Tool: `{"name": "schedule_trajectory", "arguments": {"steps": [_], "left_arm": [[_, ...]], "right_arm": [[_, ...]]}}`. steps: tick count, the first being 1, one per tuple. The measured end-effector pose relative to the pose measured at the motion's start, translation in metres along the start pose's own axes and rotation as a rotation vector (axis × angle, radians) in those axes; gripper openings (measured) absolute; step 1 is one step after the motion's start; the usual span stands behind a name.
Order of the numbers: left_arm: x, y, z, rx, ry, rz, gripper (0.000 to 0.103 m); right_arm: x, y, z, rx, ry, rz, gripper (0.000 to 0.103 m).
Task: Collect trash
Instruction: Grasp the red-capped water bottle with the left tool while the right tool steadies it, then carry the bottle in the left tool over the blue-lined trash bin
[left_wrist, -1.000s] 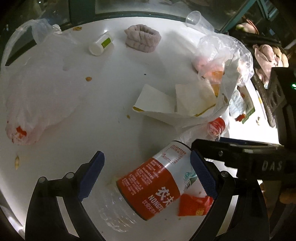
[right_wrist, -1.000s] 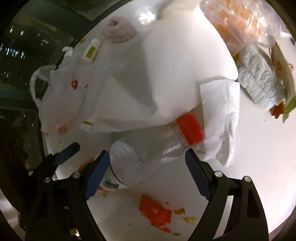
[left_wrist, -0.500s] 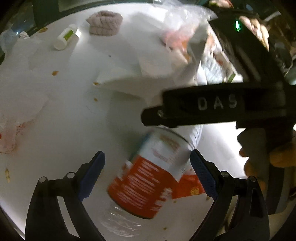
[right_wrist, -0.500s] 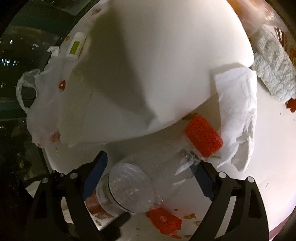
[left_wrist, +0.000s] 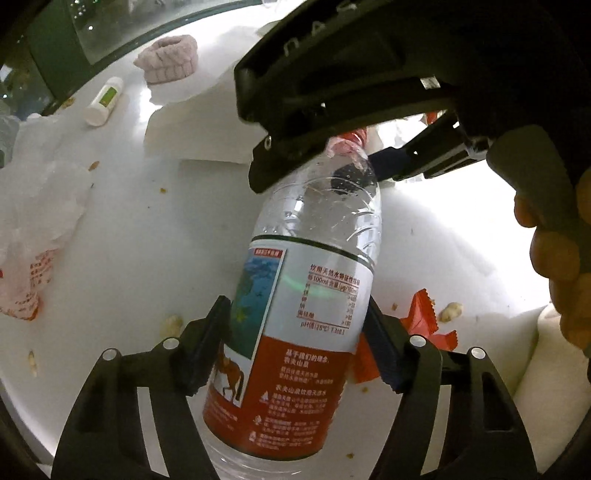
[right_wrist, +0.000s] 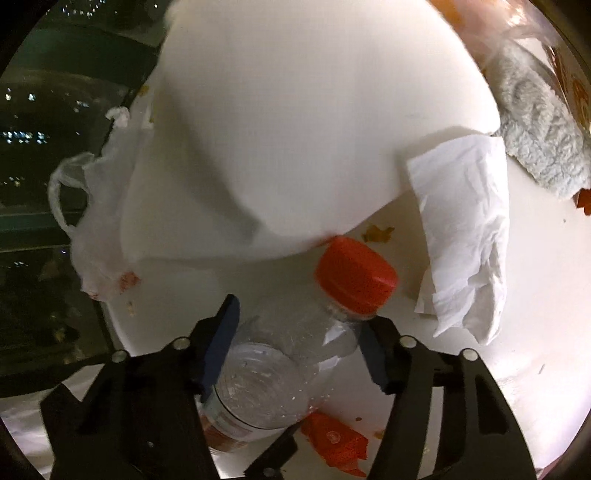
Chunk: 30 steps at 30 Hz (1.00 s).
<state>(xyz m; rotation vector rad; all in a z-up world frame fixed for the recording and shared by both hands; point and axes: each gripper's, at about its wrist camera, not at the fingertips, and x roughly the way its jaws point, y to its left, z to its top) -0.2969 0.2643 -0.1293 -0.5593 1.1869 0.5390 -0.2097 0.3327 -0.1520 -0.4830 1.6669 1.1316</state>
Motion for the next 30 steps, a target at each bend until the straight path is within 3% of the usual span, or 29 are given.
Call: {"name": "schedule_trajectory", "arguments": {"steps": [7, 12, 19, 30], "left_arm": [[-0.020, -0.004, -0.003, -0.028, -0.017, 0.024, 0.064], [-0.039, -0.019, -0.004, -0.028, -0.034, 0.050, 0.064], [-0.072, -0.051, -0.010, -0.011, -0.057, 0.069, 0.064], [-0.102, -0.156, 0.009, 0.106, -0.114, 0.053, 0.064]], "right_arm": [[-0.019, 0.004, -0.005, -0.003, -0.040, 0.096, 0.051], [-0.033, -0.010, -0.011, 0.005, -0.071, 0.160, 0.050], [-0.085, -0.042, -0.025, 0.028, -0.128, 0.228, 0.049], [-0.177, -0.129, -0.071, 0.107, -0.263, 0.287, 0.048]]}}
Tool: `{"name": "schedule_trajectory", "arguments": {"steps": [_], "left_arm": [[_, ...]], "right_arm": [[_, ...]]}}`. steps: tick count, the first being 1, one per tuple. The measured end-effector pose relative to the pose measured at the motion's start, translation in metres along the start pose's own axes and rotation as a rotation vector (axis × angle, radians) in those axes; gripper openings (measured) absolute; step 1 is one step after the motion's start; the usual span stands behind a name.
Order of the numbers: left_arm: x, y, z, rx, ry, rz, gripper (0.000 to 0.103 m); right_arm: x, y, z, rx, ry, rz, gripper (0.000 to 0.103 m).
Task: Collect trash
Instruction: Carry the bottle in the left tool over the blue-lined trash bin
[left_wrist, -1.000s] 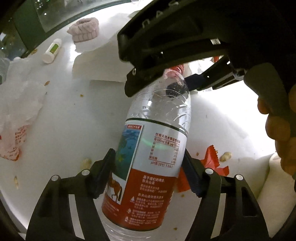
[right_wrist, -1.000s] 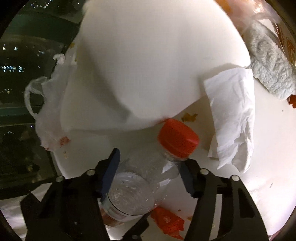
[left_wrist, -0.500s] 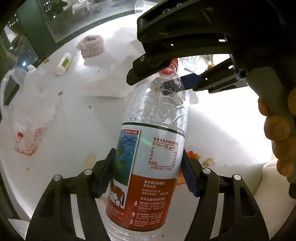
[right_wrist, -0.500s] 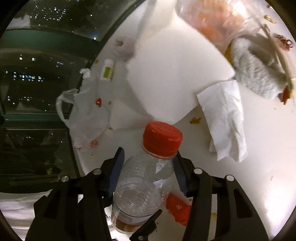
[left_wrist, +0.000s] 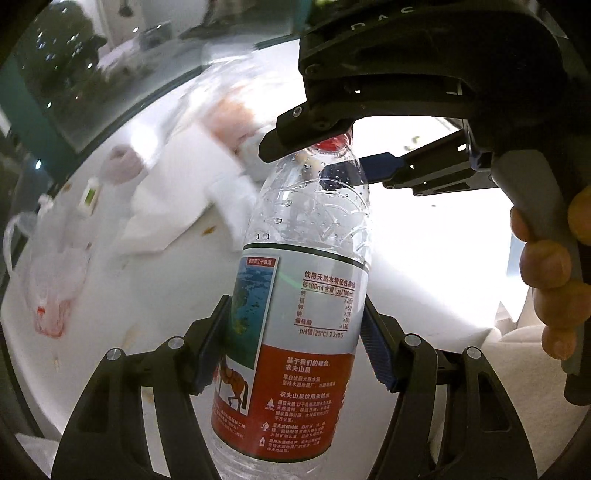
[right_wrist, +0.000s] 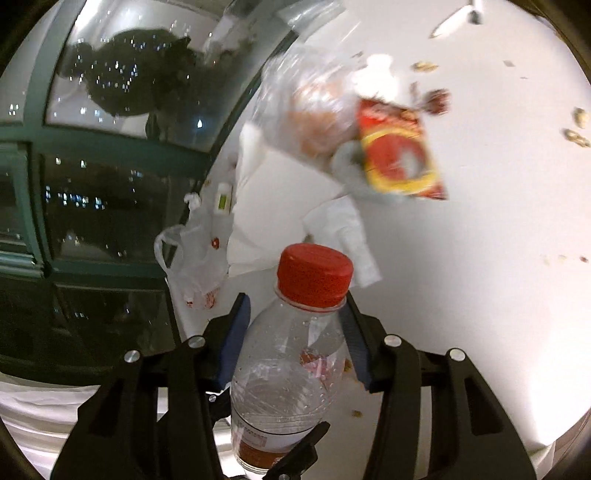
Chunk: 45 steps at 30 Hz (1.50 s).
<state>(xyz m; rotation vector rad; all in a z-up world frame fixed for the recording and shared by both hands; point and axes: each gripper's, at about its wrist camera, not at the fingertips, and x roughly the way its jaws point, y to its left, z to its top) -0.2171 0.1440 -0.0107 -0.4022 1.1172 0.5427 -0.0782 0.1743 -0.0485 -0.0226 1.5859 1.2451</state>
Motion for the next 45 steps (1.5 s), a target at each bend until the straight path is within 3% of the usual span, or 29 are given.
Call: {"name": "schedule_trajectory", "arguments": {"steps": [13, 31, 38, 45], "left_arm": [[0.000, -0.143, 0.051, 0.236, -0.034, -0.086, 0.064], [0.018, -0.407, 0.111, 0.598, -0.106, -0.303, 0.064], [0.023, -0.486, 0.117, 0.765, -0.100, -0.387, 0.064], [0.029, -0.549, 0.112, 0.948, -0.072, -0.495, 0.064]], "right_arm": [[-0.146, -0.105, -0.022, 0.131, -0.224, 0.026, 0.047], [-0.371, -0.277, -0.073, 0.353, -0.611, -0.060, 0.047], [-0.430, -0.330, -0.112, 0.483, -0.758, -0.079, 0.047], [-0.465, -0.362, -0.160, 0.604, -0.894, -0.132, 0.047]]}}
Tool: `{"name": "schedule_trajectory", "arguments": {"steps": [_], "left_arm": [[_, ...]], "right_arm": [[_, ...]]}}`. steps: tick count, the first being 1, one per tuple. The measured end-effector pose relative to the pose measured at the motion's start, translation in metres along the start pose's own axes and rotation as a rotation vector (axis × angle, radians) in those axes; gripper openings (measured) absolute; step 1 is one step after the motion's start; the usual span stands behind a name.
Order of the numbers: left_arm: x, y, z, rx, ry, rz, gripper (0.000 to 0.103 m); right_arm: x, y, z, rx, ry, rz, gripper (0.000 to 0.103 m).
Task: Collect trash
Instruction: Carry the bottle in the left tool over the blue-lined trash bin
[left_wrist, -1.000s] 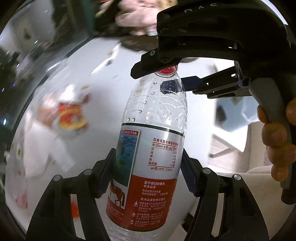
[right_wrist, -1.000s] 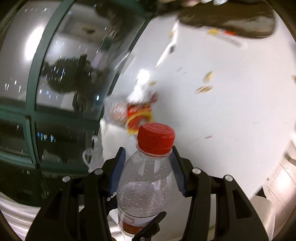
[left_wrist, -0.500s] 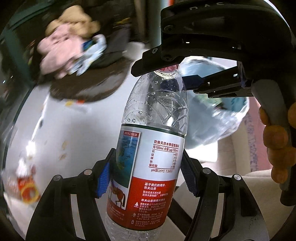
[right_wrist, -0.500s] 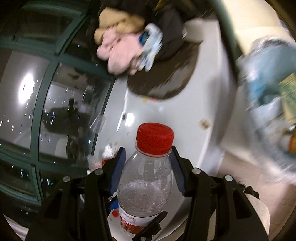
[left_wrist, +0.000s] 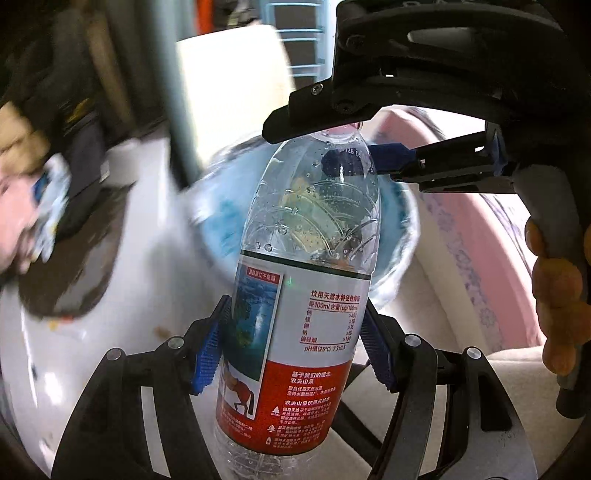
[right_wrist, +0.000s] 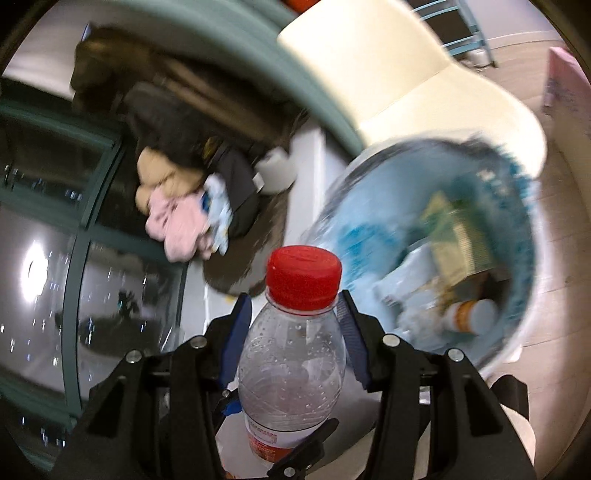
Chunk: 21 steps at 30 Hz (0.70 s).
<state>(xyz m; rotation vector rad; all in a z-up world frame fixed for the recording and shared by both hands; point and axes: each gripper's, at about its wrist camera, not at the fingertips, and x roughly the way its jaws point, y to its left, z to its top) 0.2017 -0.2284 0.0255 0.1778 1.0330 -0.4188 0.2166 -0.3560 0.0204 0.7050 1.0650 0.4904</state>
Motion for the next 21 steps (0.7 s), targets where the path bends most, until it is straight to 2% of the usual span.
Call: {"name": "schedule_trajectory", "arguments": {"steps": [5, 12, 17, 21], "left_arm": [[0.015, -0.008, 0.031, 0.121, -0.012, -0.072, 0.064], [0.031, -0.005, 0.064, 0.236, -0.033, -0.160, 0.064], [0.044, -0.011, 0.082, 0.264, -0.029, -0.193, 0.064], [0.052, -0.015, 0.099, 0.257, -0.034, -0.199, 0.064]], "right_arm": [[-0.023, -0.021, 0.014, 0.097, -0.110, -0.041, 0.047], [-0.042, -0.026, 0.032, 0.146, -0.250, -0.099, 0.047], [-0.046, -0.033, 0.045, 0.184, -0.292, -0.121, 0.047], [-0.049, -0.037, 0.062, 0.164, -0.298, -0.131, 0.046]]}}
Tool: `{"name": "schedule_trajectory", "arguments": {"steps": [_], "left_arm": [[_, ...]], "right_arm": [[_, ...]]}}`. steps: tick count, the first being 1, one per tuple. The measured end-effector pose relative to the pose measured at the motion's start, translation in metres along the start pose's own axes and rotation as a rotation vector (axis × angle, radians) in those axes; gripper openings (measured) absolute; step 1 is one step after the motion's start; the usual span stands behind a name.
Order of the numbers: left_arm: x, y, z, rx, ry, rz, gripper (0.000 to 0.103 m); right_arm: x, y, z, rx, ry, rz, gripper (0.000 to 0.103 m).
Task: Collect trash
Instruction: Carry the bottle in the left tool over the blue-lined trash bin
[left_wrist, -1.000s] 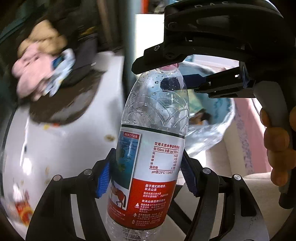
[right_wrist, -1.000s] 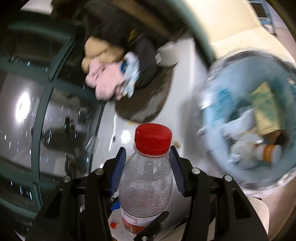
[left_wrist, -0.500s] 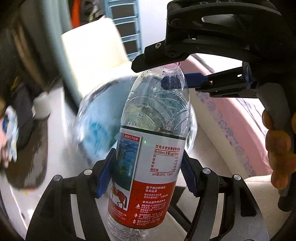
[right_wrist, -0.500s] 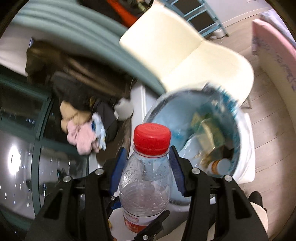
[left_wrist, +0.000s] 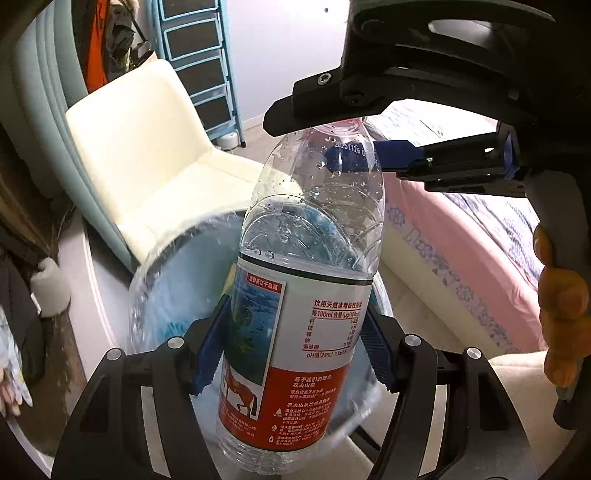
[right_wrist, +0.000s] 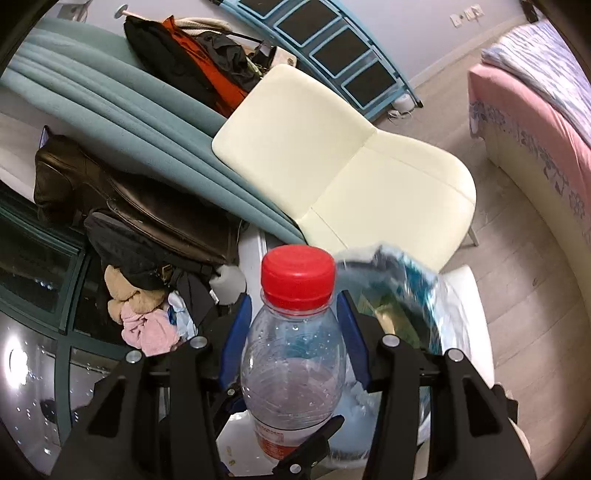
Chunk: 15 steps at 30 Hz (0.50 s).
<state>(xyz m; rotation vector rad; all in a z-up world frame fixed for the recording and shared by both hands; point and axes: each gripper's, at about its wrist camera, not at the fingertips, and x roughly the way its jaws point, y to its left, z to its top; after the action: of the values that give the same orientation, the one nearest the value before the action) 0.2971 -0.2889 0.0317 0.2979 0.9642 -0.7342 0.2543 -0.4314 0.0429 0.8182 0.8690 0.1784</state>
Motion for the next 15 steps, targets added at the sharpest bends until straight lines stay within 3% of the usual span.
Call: {"name": "schedule_trajectory", "arguments": {"steps": [4, 8, 10, 15], "left_arm": [[0.005, -0.003, 0.016, -0.012, -0.002, 0.013, 0.064], [0.019, 0.000, 0.019, -0.010, 0.062, 0.045, 0.070], [0.022, 0.003, 0.018, -0.027, 0.083, 0.060, 0.079], [0.026, 0.008, 0.012, -0.047, 0.123, 0.084, 0.086]], "right_arm": [[0.006, -0.001, 0.020, -0.010, -0.001, 0.003, 0.046], [0.024, -0.016, 0.028, 0.048, 0.064, 0.007, 0.047], [0.030, -0.023, 0.027, 0.080, 0.084, -0.016, 0.060], [0.032, -0.035, 0.029, 0.123, 0.059, -0.084, 0.071]]}}
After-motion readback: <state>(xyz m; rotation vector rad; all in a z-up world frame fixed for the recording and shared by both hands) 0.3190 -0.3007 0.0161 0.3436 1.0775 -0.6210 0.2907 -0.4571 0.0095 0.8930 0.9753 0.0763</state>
